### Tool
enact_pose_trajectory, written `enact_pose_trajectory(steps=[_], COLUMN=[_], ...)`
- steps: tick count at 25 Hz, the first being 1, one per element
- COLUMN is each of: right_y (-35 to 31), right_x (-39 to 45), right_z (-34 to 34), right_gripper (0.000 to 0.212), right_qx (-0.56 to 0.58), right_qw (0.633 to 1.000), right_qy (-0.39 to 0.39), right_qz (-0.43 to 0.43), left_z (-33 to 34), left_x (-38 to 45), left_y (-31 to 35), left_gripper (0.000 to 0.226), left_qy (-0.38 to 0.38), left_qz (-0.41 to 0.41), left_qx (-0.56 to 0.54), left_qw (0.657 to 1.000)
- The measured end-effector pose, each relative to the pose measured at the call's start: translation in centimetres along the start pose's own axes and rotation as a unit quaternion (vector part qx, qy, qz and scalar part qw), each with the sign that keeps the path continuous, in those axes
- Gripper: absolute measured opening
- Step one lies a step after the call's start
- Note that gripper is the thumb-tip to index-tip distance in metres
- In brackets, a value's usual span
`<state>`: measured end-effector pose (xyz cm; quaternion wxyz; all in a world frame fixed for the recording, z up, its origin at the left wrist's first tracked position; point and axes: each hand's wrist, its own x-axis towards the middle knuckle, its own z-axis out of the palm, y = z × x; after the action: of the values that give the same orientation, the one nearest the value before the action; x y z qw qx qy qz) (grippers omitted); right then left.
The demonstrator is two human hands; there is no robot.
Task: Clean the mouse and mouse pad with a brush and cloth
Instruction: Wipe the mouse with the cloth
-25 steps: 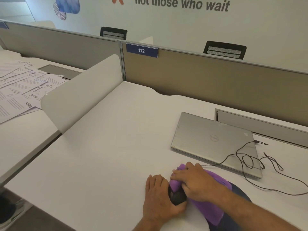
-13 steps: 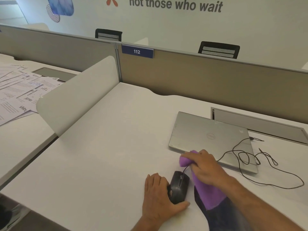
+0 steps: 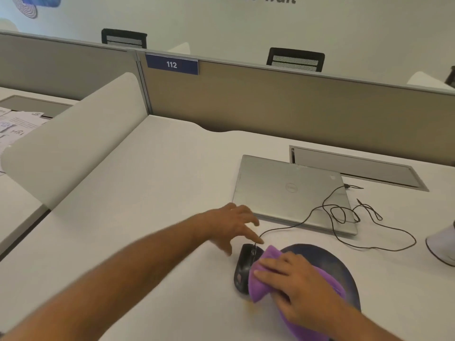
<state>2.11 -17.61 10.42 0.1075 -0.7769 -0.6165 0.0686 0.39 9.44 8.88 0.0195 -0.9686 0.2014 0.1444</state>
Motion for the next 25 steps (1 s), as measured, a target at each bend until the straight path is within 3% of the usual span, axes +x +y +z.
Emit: enact_pose_trajectory(steps=[5,11,14,19,21,25], right_y=[-1.2,-1.4,-2.2,-4.3,-4.1,-2.9], right_x=[2.1,4.0,4.2,3.1,3.4,5.4], right_z=[1.4,2.7,2.8,2.9,2.5,2.5], right_gripper=[0.054,0.048,0.054,0.072,0.07,0.05], right_qx=[-0.062,-0.058,-0.075,-0.149,-0.138,-0.041], right_qw=[0.995,0.992,0.985,0.945,0.956,0.986], right_qy=[-0.069,-0.114,-0.151,-0.258,-0.234,-0.155], right_qz=[-0.035,0.011,0.023,-0.133,-0.112,0.033], left_z=[-1.6,-2.0,-2.1,-1.9,-2.0,-1.9], left_x=[5.5,6.4,6.2,6.3,6.2,6.0], left_y=[1.1,2.0,2.2,2.3,2.5,2.8], left_gripper=[0.079,0.063,0.068,0.08,0.08,0.067], left_qy=[-0.088,-0.094,-0.091,-0.091,-0.095,-0.096], left_qz=[0.143,0.201,0.202,0.202,0.2,0.184], left_qx=[0.197,0.22,0.233,0.268,0.273,0.268], left_qw=[0.966,0.95,0.947,0.937,0.936,0.941])
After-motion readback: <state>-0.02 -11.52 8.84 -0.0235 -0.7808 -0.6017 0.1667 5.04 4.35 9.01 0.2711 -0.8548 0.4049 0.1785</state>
